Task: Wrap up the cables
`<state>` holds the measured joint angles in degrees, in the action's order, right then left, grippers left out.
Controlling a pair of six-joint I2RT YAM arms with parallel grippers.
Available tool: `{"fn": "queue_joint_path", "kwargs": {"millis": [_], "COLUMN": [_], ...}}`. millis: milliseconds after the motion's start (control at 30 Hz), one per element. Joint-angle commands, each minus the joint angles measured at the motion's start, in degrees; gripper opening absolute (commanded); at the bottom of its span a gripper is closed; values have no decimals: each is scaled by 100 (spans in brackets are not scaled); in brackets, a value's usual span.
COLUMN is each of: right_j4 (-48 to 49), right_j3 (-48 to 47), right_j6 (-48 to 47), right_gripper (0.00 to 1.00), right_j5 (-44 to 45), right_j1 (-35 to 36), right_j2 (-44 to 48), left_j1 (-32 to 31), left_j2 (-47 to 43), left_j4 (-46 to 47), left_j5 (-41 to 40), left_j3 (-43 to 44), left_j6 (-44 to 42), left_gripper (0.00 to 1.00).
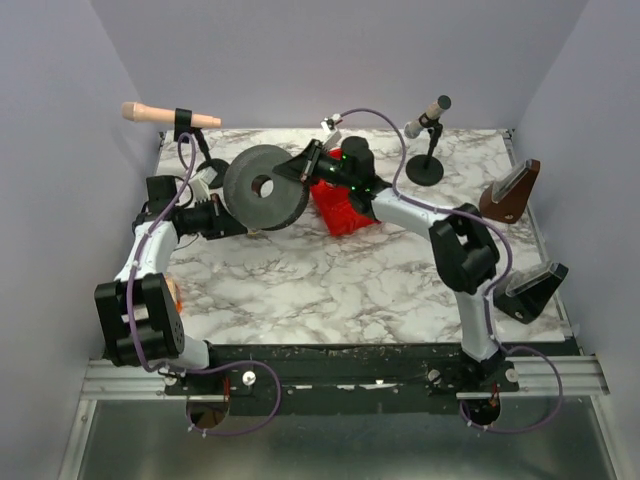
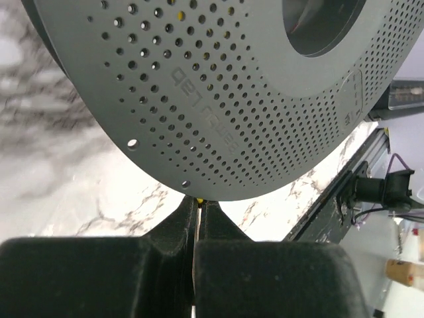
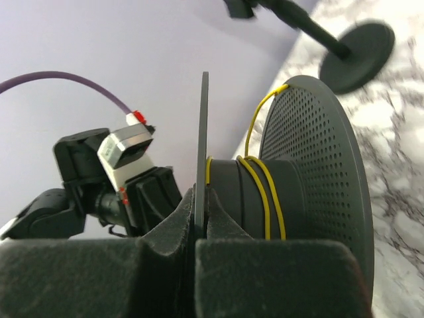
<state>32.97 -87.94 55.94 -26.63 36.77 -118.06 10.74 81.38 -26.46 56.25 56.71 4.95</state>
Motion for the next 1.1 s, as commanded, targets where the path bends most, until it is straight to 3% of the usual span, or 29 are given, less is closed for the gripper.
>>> {"fn": "queue_joint_path", "kwargs": {"millis": [0,267,433,567,700,900,933,1067], "right_j4": [-1572,-2908,-3086,-3077,-3086,-3253,-3279,-4050], "right_j3": [-1012,-2999,-2703,-2474,-2307,-1148,-1024,-962], "right_j6": [-258,110,189,198,-91,-1058,-1251,-2216], "right_gripper": [0,3,40,50,54,85,99,100], "right_j5": [-852,-2258,-2399,-2426,-2373,-1758,-1697,-1398], "right_j1": [172,32,-12,-56,-65,-48,-56,5], "right_j2": [-901,-2528,-2547,-2477,-2231,-1116,-905,-281], "left_j1": [270,341,341,341,341,341,341,341], "left_j2": [193,676,1080,1546,1661,1609,1617,1670], "left_j4": [-61,228,518,510,475,457,449,413], "left_j5": [-96,-430,-693,-773,-879,-1011,-1002,-1019], "left_j3": [-116,-380,-380,-319,-274,-257,-239,-213], "left_j6": [50,621,797,823,762,718,709,683], "left_gripper": [0,0,0,0,0,0,0,0]}}
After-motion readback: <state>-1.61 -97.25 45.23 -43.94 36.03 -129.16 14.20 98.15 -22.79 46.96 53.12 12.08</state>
